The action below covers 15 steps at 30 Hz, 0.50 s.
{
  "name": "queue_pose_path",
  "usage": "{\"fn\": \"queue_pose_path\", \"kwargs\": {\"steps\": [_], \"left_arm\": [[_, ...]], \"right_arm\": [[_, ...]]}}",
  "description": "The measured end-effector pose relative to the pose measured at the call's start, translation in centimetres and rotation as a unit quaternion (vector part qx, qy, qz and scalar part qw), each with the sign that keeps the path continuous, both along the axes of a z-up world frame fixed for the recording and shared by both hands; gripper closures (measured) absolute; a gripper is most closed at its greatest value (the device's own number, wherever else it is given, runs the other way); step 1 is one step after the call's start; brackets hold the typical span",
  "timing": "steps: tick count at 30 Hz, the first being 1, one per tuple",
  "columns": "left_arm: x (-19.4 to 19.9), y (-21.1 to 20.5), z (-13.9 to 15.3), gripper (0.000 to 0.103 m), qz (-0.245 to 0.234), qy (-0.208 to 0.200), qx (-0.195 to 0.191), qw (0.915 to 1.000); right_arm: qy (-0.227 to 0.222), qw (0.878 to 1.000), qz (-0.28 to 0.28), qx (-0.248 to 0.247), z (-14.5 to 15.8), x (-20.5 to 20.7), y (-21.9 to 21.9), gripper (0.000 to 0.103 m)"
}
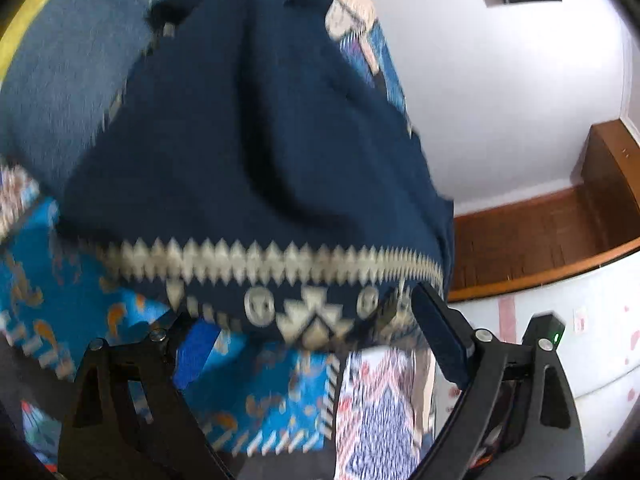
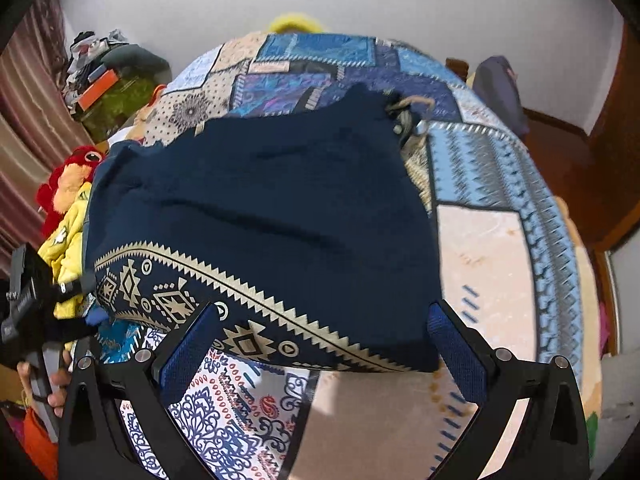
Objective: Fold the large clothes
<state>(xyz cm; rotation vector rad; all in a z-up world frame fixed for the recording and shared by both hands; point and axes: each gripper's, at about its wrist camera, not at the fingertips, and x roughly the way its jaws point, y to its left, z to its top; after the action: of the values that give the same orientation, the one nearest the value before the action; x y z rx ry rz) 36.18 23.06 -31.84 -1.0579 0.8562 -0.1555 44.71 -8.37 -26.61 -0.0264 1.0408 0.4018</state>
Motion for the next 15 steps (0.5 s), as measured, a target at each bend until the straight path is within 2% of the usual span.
{"fn": "queue_pose_path", "kwargs": {"steps": [3,7,10,12,15], "left_arm": [[0.6,1.0,1.0,0.012,0.041,-0.006,0.022,0.9989],[2.0,1.2,3.0,0.012,0.082,-0.044,0.057,0.9940],[3.5,1.0,2.0,0.012,0.094,-0.044,0.077,0.9916],[4.4,1.0,0.0,0.012,0.104,-0.019,0.064,0.9923],[4.5,1.6,-0.8,0.012,0.122,-0.039,0.044,0.9908]], "right_arm": [[0.015,1.000,-0.003,0.016,-0.7,0.5,0.2,0.000],[0.026,0.998,-0.016,0.046,-0.7,1.0,0.1,0.000],[0.027,0.997,-0.024,0.061,-0.3,1.4,0.5,0.000],[0.024,0.997,-0.015,0.066,0.2,1.9,1.4,0.000],[0.007,0.998,0.004,0.058,1.0,2.4,3.1,0.000]]}}
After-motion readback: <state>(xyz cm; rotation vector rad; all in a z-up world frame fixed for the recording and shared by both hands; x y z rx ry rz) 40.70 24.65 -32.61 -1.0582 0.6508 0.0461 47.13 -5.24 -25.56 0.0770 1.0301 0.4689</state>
